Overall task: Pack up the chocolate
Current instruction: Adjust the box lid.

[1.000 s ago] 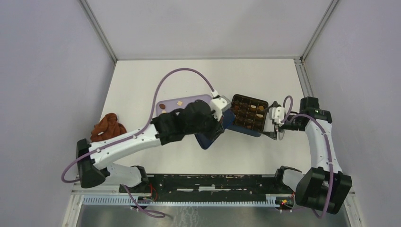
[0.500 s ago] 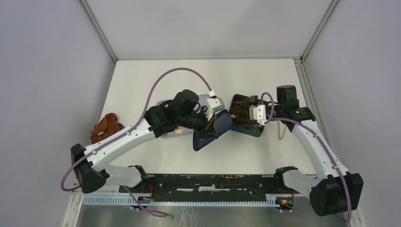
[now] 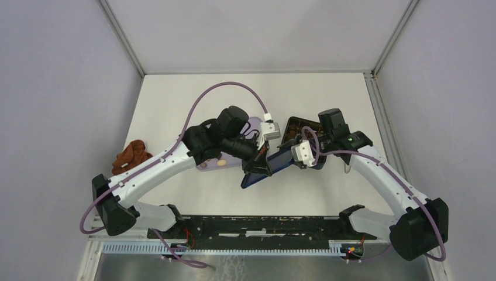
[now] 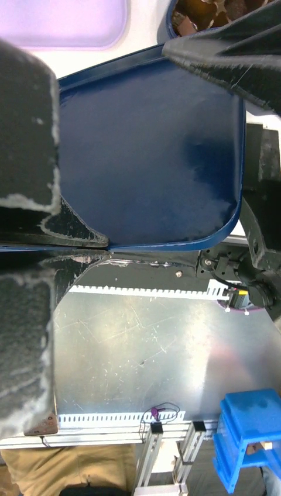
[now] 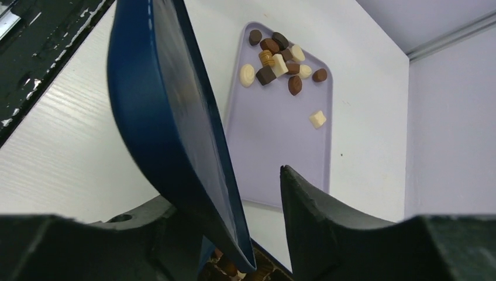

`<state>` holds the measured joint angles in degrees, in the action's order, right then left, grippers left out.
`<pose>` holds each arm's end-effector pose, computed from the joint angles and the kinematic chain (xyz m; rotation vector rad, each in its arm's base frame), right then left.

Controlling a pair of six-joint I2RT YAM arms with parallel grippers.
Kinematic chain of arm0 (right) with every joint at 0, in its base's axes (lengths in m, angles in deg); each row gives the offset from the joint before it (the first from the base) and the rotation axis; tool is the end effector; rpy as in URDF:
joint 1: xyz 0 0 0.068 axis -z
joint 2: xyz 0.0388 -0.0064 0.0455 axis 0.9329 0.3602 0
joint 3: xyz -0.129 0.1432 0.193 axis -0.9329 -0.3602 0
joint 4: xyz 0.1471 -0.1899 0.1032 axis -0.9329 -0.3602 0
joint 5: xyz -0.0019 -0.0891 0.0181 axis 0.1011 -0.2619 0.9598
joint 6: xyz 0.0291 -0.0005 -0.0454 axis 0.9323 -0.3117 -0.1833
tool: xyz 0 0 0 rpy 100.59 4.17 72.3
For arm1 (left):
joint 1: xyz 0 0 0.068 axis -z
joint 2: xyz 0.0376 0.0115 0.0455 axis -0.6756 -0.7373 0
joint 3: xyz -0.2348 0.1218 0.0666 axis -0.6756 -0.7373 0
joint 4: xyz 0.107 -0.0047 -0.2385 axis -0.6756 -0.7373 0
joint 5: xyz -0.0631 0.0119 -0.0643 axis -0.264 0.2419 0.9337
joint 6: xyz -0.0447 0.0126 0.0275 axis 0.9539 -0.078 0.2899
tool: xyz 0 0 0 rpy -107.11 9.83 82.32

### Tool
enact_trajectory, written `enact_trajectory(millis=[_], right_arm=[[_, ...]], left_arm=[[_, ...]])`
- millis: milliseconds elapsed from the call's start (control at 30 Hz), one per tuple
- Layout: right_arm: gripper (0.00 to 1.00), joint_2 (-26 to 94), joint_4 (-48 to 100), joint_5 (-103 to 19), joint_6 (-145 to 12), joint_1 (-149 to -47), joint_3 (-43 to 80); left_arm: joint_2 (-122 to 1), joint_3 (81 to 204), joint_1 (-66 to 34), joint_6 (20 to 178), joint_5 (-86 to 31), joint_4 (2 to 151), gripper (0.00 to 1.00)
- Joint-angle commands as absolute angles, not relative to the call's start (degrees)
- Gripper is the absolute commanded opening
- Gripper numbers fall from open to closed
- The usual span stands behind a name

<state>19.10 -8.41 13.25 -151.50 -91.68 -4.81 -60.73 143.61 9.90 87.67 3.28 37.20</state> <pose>0.1952 0.1164 0.2880 -1.7801 0.8907 0.7011 0.1524 -0.2348 0.3569 1.3880 1.9233 -1.2410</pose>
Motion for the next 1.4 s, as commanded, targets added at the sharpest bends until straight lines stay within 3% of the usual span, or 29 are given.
enact_trajectory(millis=[0,67,167,233,267,300,367,433,533,933,1067,1267,1367], right_arm=[[0.48,18.2,-13.6,14.0,-156.4,-91.9,-3.8],[0.37,18.1,-16.4,16.3,-158.9,-91.9,-3.7],[0.11,17.9,-21.3,18.4,-162.4,-92.0,-2.6],[0.00,17.3,-23.6,17.9,-162.3,-92.0,-1.5],[0.00,16.8,-23.7,17.1,-160.5,-92.0,-1.2],[0.00,16.1,-23.3,15.8,-158.5,-92.0,-1.2],[0.00,14.1,-20.0,13.0,-151.7,-91.8,-2.4],[0.00,11.4,-12.9,9.8,-141.4,-91.2,-5.6],[0.00,9.9,-6.1,7.7,-128.7,-88.3,-8.1],[0.00,21.3,11.3,21.9,-64.2,-63.3,-10.7],[0.00,25.4,13.9,22.2,-55.2,-60.6,-12.9],[0.00,27.1,37.0,22.2,-34.4,-59.7,-22.1],[0.00,28.9,41.0,22.0,-30.5,-58.2,-23.1]], left_arm=[[-60.2,147.0,9.3,82.8,8.7,37.1,0.02],[-60.6,147.4,9.3,82.3,9.3,36.5,0.02],[-60.8,147.7,9.0,82.2,9.6,36.1,0.02],[-60.3,147.9,8.7,83.6,7.6,37.1,0.02],[-59.1,147.7,8.4,84.9,5.7,38.3,0.03],[-57.7,147.0,8.0,86.2,3.3,40.2,0.09],[-53.4,145.2,7.6,90.3,-7.2,44.6,0.41],[-48.7,143.8,7.4,93.8,-22.4,47.7,0.65],[-42.4,142.0,7.4,97.4,-40.8,49.7,0.84],[-30.4,119.0,7.4,114.1,-48.4,59.1,0.88],[-31.6,113.3,7.4,117.1,-48.2,65.8,0.91],[-39.5,110.9,7.4,121.2,-47.7,72.8,0.96],[-44.4,111.7,7.4,121.9,-46.2,76.4,0.97]])
